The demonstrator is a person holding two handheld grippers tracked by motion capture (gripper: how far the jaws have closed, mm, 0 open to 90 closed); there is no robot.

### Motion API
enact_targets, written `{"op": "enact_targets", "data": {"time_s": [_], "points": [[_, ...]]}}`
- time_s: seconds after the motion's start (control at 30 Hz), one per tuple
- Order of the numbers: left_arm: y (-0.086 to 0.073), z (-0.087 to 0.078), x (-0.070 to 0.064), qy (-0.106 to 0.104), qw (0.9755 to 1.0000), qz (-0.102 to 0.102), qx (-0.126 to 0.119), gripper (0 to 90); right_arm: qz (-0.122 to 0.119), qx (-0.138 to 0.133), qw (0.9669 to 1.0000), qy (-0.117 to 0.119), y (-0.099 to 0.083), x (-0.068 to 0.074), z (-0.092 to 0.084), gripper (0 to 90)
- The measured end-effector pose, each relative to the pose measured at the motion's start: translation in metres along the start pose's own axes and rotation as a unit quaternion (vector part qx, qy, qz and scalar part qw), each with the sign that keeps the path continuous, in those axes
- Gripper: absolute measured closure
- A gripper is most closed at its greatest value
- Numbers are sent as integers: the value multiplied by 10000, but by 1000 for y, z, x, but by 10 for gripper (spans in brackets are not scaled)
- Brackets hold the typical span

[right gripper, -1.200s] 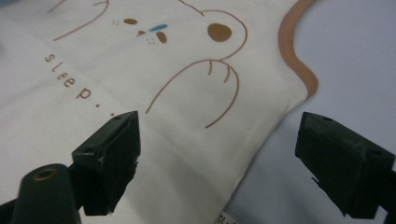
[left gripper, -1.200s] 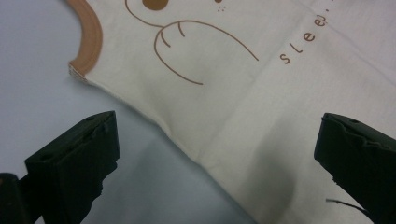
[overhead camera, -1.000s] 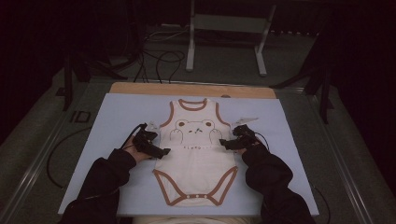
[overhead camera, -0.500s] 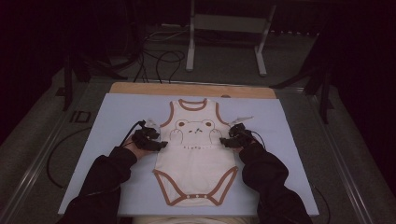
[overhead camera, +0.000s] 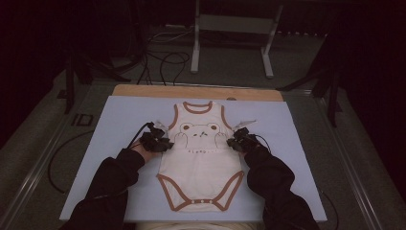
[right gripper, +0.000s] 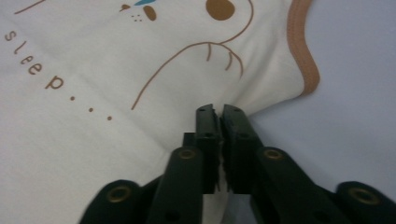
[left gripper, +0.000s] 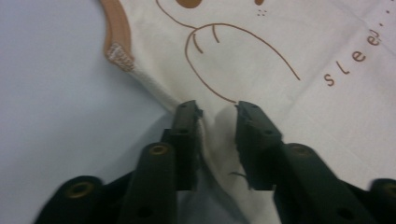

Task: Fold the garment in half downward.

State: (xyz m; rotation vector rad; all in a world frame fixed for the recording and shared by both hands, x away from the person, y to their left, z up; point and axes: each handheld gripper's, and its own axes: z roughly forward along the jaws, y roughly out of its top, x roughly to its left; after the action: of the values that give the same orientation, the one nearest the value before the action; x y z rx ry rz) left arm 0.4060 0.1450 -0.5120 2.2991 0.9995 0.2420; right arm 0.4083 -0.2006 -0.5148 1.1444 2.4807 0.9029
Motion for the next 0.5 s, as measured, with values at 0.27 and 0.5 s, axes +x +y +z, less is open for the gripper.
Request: {"op": "enact_targets", "data": {"time_s": [0.27, 0.5], "points": [[6, 0, -5, -24, 10000, -24, 14, 895, -127, 57, 9999, -41, 3, 3, -1, 900], [7, -11, -2, -113, 9998, -62, -159, 899, -138, -90, 9999, 11, 7, 4, -11, 900]]}}
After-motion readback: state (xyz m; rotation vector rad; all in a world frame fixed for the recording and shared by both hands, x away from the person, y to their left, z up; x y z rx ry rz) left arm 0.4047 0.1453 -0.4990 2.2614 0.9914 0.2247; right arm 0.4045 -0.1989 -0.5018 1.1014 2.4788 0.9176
